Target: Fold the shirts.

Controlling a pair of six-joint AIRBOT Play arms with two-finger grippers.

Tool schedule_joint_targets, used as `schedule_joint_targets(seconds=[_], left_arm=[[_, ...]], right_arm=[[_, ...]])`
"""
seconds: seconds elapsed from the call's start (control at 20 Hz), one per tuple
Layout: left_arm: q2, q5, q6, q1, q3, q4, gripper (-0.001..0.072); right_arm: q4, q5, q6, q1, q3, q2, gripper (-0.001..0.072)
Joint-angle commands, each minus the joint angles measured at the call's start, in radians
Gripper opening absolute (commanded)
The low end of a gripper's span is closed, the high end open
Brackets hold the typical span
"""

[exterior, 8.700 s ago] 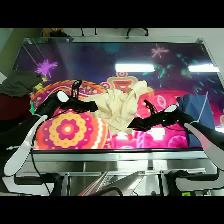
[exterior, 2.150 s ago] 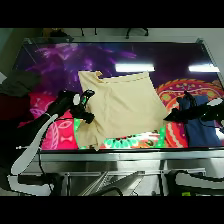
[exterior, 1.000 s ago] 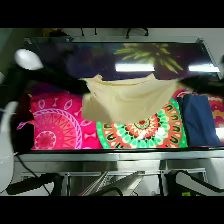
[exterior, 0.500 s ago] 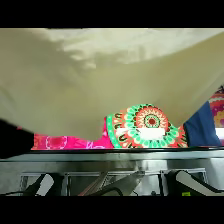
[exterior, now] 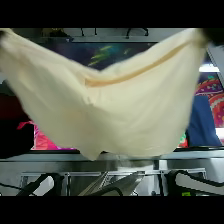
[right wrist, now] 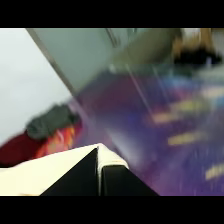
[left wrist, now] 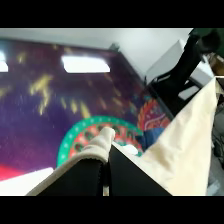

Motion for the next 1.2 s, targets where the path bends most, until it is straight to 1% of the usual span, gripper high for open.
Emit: schedule_joint_targets(seconds=[0.0,0.1,0.2,0.25,0.4,0.55,0.65,0.8,0.95,1.05,1.15], left_arm=[[-0.171,0.161,0.026,-0.219,-0.208,0.329,0.001],[-0.296,0.237,0.027,-0.223,-0.269,0.384,0.001],[-0.431,0.297,0.032,-0.193,-0.264,0.377,0.001],[-0.499,0.307,0.032,-0.179,-0.23,0.368,0.001],[-0.656,0.305,0.032,-0.169,-0.085,0.333,0.001],[-0.758,0.306,0.01,-0.176,0.087,0.329,0.001],[-0.791,0.296,-0.016,-0.173,0.183,0.33,0.001],[-0.795,0.271,-0.042,-0.169,0.268,0.399,0.001],[-0.796,0.224,-0.05,-0.175,0.282,0.459,0.001],[-0.796,0.19,-0.059,-0.19,0.282,0.544,0.001],[-0.796,0.153,-0.096,-0.217,0.277,0.681,0.001]], right_arm=[[-0.238,-0.152,-0.024,0.147,-0.161,-0.177,0.0016],[-0.237,-0.189,-0.026,0.131,-0.162,-0.321,0.0016],[-0.233,-0.275,-0.04,0.106,-0.141,-0.438,0.0016],[-0.227,-0.298,-0.04,0.093,-0.114,-0.487,0.0016],[-0.148,-0.295,-0.041,0.072,-0.006,-0.61,0.0017],[-0.148,-0.299,-0.039,0.071,0.094,-0.665,0.0017],[-0.158,-0.32,-0.036,0.052,0.142,-0.666,0.0017],[-0.16,-0.277,-0.013,0.023,0.17,-0.665,0.0017],[-0.237,-0.248,0.01,0.021,0.17,-0.665,0.0017],[-0.263,-0.221,0.015,0.021,0.167,-0.666,0.0017],[-0.324,-0.192,0.042,0.021,0.161,-0.666,0.0017]])
